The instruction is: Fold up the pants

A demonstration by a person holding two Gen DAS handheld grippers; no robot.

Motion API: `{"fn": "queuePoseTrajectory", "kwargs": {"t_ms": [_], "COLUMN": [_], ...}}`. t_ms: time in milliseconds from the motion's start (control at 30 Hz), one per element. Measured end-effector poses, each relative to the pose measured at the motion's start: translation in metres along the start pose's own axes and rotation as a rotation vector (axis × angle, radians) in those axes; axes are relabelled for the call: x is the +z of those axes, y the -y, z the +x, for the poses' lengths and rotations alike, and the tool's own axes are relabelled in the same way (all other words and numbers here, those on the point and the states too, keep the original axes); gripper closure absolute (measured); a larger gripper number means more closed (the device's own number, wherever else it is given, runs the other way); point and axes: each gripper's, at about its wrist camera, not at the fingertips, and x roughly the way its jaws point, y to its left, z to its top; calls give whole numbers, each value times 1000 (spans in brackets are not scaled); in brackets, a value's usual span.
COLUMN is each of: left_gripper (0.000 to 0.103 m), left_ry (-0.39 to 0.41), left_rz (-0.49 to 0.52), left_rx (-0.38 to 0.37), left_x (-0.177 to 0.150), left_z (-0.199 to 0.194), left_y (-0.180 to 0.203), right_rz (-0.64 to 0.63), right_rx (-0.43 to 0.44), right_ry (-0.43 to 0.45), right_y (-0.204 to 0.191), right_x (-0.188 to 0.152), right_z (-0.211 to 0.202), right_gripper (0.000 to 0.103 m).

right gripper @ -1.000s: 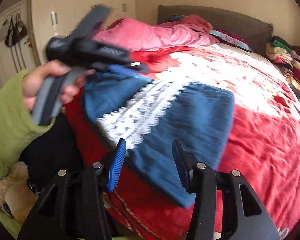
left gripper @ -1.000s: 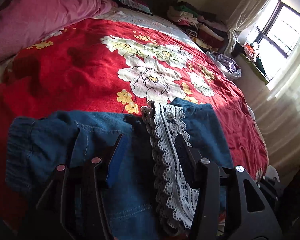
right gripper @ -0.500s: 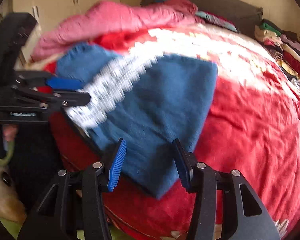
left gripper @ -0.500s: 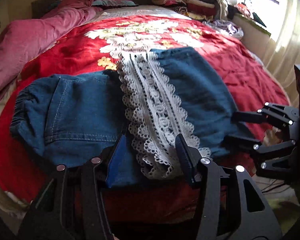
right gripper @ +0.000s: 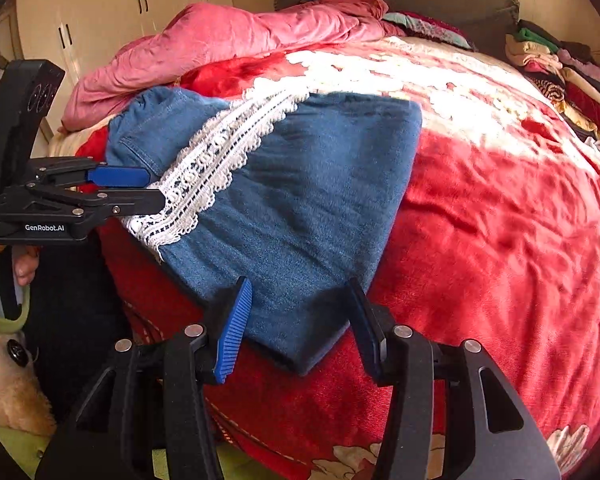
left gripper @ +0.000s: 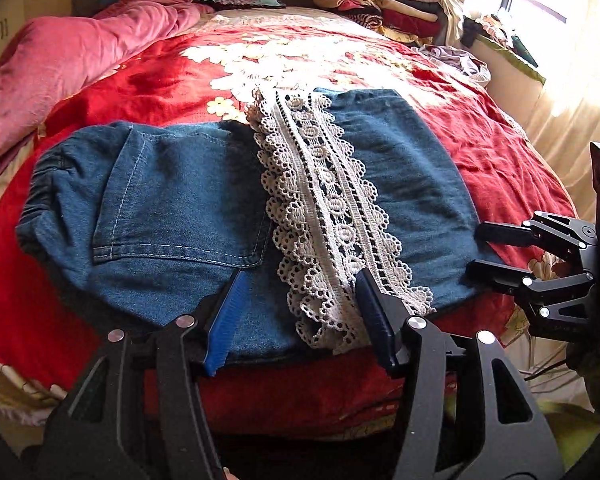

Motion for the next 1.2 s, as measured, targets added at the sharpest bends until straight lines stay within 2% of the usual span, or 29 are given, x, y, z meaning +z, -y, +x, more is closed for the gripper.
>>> {"fn": "queuePoseTrajectory", "kwargs": {"t_ms": [167, 267, 367, 567, 767, 1200], "left_gripper": [54, 50, 47, 34, 28, 24], "left_ry": [24, 41, 63, 104, 132, 124], "left_rz": [-28, -38, -54, -89, -131, -298], "left_rx": [2, 16, 26, 56, 128, 191], "left_x": [1, 3, 4, 4, 1, -19], "left_z": [-13, -23, -33, -51, -65, -74], "left_y": [-7, -11, -16, -31, -54, -121], "right_rz": [29, 42, 56, 42, 7, -71], "right_rx": [-26, -36, -55, -52, -43, 28], "right_ry": [40, 59, 80, 98, 118, 108], "right_y": [6, 8, 9, 3, -9, -45], "right_x": [7, 12, 18, 29, 45, 92], "right_z": [-16, -23, -29, -35, -35, -2], "right_gripper": [49, 37, 21, 21, 21, 21]}}
